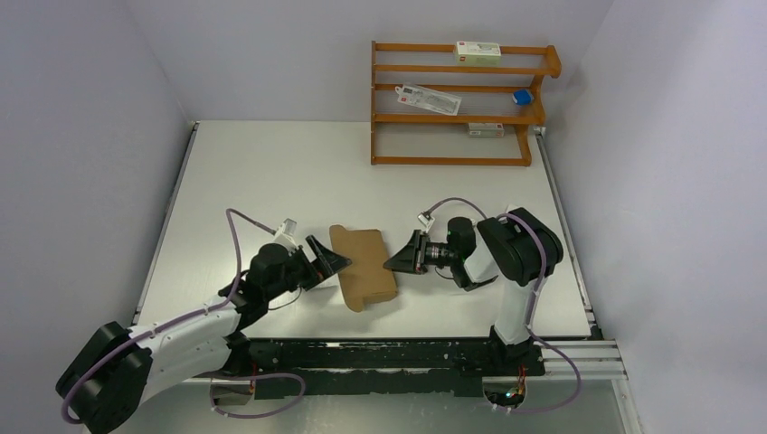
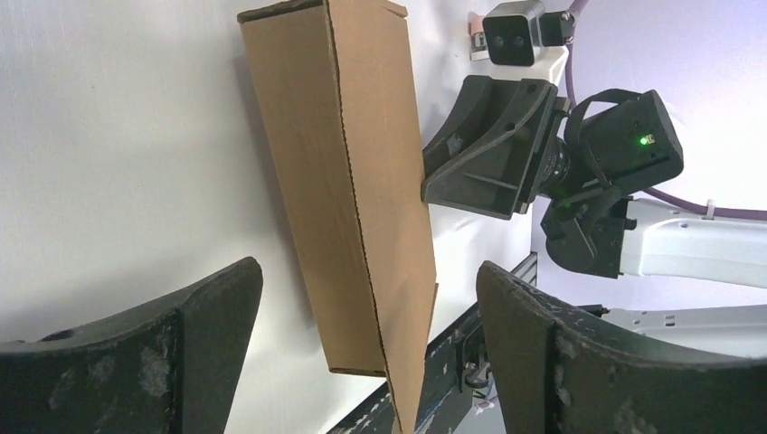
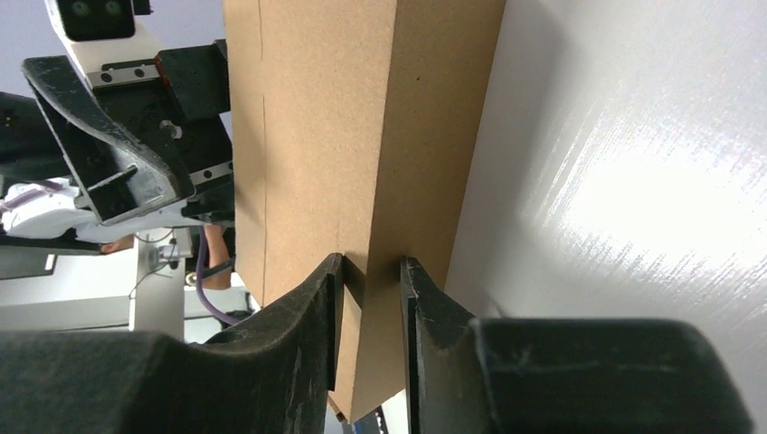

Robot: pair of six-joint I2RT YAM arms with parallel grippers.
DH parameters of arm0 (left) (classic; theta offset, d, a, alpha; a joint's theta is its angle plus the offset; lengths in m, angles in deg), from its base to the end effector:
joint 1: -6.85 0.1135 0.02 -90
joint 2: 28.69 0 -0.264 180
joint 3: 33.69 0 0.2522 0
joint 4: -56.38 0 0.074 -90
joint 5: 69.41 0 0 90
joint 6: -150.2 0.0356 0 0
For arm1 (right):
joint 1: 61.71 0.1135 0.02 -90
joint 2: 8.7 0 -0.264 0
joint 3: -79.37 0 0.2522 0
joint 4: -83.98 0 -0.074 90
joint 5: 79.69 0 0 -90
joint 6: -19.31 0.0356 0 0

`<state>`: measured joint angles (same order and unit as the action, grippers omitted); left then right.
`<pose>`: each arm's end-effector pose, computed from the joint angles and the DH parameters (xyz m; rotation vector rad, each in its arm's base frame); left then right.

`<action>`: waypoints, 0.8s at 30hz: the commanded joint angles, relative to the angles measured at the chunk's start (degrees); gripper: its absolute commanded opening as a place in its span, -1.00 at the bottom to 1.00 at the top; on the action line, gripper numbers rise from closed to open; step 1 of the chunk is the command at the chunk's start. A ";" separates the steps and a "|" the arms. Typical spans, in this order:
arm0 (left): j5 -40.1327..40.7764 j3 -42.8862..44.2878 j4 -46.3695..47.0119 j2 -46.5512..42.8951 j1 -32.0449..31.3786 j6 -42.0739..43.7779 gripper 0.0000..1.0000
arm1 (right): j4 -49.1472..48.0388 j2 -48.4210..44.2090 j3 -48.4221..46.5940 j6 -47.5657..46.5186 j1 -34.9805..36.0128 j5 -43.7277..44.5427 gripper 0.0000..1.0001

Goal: Fold the paper box

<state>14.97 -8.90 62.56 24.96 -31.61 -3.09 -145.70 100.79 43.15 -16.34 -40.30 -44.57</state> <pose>0.1430 -0.1180 0.1622 -0.4005 2.1518 -1.1978 0.2382 0.1247 0.0830 -0.0906 2.2554 1.7347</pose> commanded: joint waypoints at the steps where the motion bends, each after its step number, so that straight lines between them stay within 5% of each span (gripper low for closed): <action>1: -0.82 0.99 0.22 -1.61 -0.21 -0.48 0.80 | -2.60 2.49 1.58 1.77 -0.98 -0.76 -0.56; 7: 11.39 2.16 -17.19 -14.81 -0.10 0.44 0.55 | -1.05 3.50 1.22 0.10 -2.10 -1.33 -0.56; 11: 11.46 -0.51 -17.39 -16.19 -0.13 -0.27 0.25 | 0.42 3.38 0.64 -0.98 -2.10 -1.36 -0.56; 24: -0.37 6.85 0.80 14.51 -1.75 5.55 -0.02 | 17.75 -3.34 -4.20 -10.65 -1.41 3.29 -0.51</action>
<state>18.90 -6.12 55.04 35.60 -31.85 0.43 -135.95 100.85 41.21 -21.17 -42.07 -44.11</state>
